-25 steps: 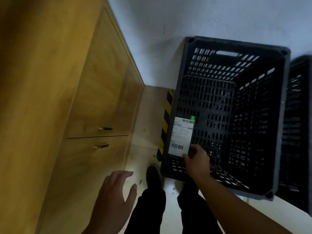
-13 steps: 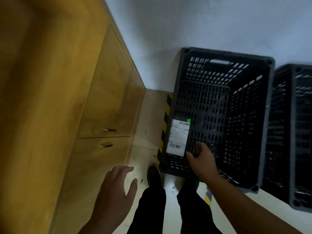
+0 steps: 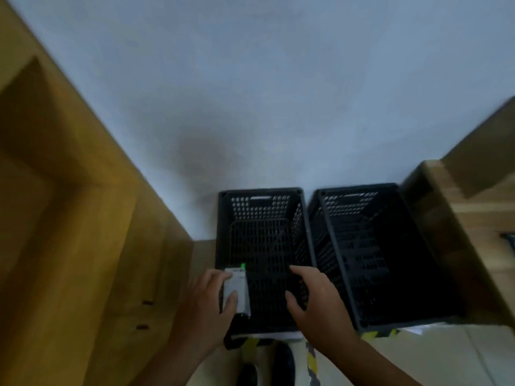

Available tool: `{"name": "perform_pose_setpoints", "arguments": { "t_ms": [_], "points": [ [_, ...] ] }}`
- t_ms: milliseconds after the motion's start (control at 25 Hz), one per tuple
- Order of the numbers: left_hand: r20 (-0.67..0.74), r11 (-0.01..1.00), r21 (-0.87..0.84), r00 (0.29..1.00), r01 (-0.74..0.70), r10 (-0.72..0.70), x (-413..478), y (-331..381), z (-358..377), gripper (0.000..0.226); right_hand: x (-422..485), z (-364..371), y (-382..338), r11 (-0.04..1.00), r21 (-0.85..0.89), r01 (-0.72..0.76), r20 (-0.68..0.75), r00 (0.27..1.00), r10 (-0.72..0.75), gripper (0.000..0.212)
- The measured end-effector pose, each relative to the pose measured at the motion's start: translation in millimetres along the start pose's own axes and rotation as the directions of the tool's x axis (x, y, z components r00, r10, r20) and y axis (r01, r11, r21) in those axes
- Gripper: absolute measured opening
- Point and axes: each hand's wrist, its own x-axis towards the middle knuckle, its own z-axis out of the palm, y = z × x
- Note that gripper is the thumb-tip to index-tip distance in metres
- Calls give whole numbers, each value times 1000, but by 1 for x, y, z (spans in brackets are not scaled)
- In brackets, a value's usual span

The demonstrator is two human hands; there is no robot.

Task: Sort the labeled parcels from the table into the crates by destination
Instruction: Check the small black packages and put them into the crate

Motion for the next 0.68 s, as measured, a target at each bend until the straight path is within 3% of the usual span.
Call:
{"name": "perform_pose_setpoints", "arguments": {
  "t_ms": [120, 320, 480, 680],
  "points": [
    [60, 986, -35, 984, -163, 165, 12, 35, 0, 28, -31, -42, -1, 1000, -27, -14, -101, 995, 11, 51],
    [224, 901, -19, 877, -432, 425, 18, 104, 31, 34, -115, -85, 25, 973, 10, -229, -304, 927, 222, 47],
    [328, 806, -66, 750, -589, 575, 2, 175, 62, 36, -182, -106, 52, 914, 86, -396, -405, 825, 395, 49],
    [352, 694, -86, 630, -715, 693, -20, 253, 104, 36, -234, -130, 98, 830, 247, -500, -522, 654, 548, 48]
  ]
}}
